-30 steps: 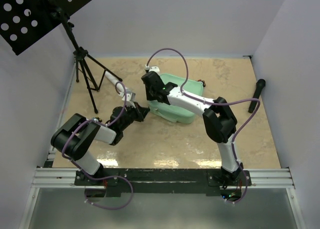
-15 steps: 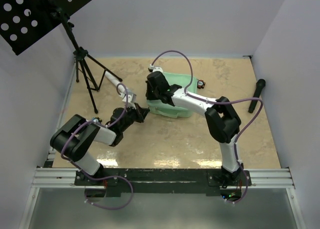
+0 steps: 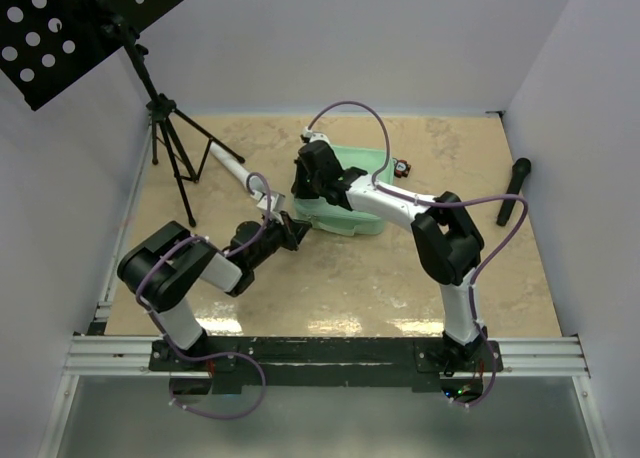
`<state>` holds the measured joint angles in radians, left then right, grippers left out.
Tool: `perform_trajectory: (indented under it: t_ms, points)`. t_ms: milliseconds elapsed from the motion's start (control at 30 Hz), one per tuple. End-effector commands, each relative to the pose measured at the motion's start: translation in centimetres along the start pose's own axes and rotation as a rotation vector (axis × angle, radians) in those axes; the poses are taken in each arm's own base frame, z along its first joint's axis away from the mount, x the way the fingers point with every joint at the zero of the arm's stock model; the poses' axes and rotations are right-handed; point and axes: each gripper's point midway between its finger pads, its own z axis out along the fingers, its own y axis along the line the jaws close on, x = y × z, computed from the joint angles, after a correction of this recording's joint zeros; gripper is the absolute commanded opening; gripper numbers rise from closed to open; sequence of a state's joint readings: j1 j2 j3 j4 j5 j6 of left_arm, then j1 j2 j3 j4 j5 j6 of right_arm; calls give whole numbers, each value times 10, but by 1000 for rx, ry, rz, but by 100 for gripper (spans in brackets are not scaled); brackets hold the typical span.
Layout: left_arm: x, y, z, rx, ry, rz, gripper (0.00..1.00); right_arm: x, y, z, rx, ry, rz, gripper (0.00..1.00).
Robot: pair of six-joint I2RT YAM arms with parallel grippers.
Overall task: Organize the medicine kit
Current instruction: Zip the medicine box at the center of the board, then reset both arms
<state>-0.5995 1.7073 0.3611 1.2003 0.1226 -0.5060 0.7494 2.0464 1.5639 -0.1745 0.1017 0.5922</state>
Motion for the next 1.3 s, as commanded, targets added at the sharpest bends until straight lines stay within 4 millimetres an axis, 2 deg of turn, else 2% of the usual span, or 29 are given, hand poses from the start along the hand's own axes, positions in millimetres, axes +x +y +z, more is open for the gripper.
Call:
perform_trajectory:
  t_ms: [0,400,533,667,733,800,867,1000,1167,1233,1267]
  points:
    - [21,-52,-1,209,76,-8,0,90,-47,26,112,231,-20,0]
    - [28,-73,11,262,99,-14,0,93,-54,26,112,236,-15,0]
    - [20,-66,4,217,57,-22,0,85,-56,21,120,211,-15,0]
    - [15,-45,-5,125,64,-50,1,72,-57,9,117,184,-4,0]
    - [11,-36,-7,95,65,-68,12,65,-52,1,101,161,-2,7]
    - [7,-31,-11,72,59,-69,31,61,-52,-6,99,150,-3,18]
    - [3,-25,-14,44,54,-66,40,56,-51,-13,98,132,-2,27]
    - [-3,-18,-20,4,51,-56,53,47,-48,-28,87,103,8,39]
    - [-13,-10,-33,-44,42,-52,65,28,-38,-56,56,56,6,45]
    - [-20,-4,-42,-79,30,-54,81,14,-30,-71,32,22,2,46]
    - [-27,-2,-45,-97,18,-57,100,7,-27,-80,20,4,1,47]
